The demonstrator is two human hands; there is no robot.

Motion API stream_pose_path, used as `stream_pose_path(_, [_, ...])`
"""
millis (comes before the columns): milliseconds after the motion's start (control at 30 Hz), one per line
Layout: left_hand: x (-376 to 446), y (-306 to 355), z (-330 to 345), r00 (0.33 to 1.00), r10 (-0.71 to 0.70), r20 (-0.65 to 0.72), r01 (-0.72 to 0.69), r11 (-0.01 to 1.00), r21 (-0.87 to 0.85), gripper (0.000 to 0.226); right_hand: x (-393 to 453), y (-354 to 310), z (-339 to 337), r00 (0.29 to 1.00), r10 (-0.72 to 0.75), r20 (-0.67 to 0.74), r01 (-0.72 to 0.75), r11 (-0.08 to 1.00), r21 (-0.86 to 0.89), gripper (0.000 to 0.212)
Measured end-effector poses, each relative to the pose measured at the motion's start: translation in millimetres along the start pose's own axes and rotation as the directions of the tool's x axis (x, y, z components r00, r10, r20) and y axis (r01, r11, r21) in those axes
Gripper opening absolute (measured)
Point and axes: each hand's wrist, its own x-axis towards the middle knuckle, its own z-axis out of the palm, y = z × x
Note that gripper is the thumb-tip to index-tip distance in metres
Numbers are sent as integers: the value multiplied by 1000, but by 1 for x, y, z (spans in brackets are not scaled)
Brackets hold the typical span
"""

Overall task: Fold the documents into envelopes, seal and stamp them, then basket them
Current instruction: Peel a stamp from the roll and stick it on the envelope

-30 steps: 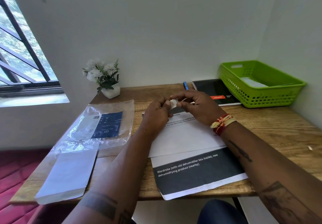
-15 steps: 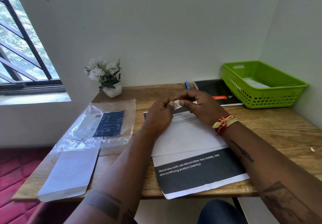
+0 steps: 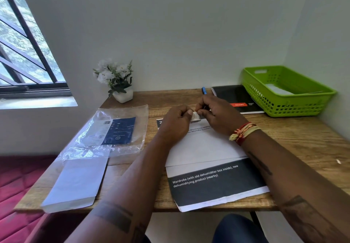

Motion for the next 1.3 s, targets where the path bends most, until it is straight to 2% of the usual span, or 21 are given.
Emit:
stream_pose_path(167, [3, -2, 0, 999, -39, -6, 38, 999, -25, 26, 0, -4, 6, 999, -20, -31, 18, 999, -48, 6])
stream_pose_path(300, [3, -1, 1, 995, -96, -10, 94, 991, -92, 32, -1, -6, 9, 996, -23, -86, 22, 1000, -13, 10])
stream_pose_path(467, [2, 1, 0, 988, -152, 0, 150, 974, -169, 32, -3, -3, 9, 992, 79, -94, -62, 982, 176, 7])
stream_pose_path(600, [1, 3, -3, 982, -186, 34, 188, 954, -232, 32, -3, -2, 6, 986, 160, -44, -137, 933, 332, 10])
stream_pose_path(733, [0, 7, -6, 978, -202, 58, 210, 923, -324, 33, -2, -1, 0, 985, 170, -26, -143, 893, 427, 21])
stream_pose_path(867, [0, 6, -6, 978, -200, 54, 206, 924, -322, 33, -2, -2, -1, 990, 141, 22, -135, 868, 478, 35])
stream_pose_path(1133, [-2, 5, -8, 979, -193, 62, 203, 924, -323, 37, -2, -9, -3, 989, 150, 16, -141, 880, 453, 17])
stream_pose_path(1233, [-4, 9, -8, 985, -162, 53, 170, 929, -330, 49, -2, -7, -2, 983, 185, -6, -160, 866, 474, 10])
stream_pose_path(1300, [-4, 7, -8, 990, -121, 67, 136, 936, -325, 45, -1, -6, -2, 977, 213, -28, -172, 856, 488, 9])
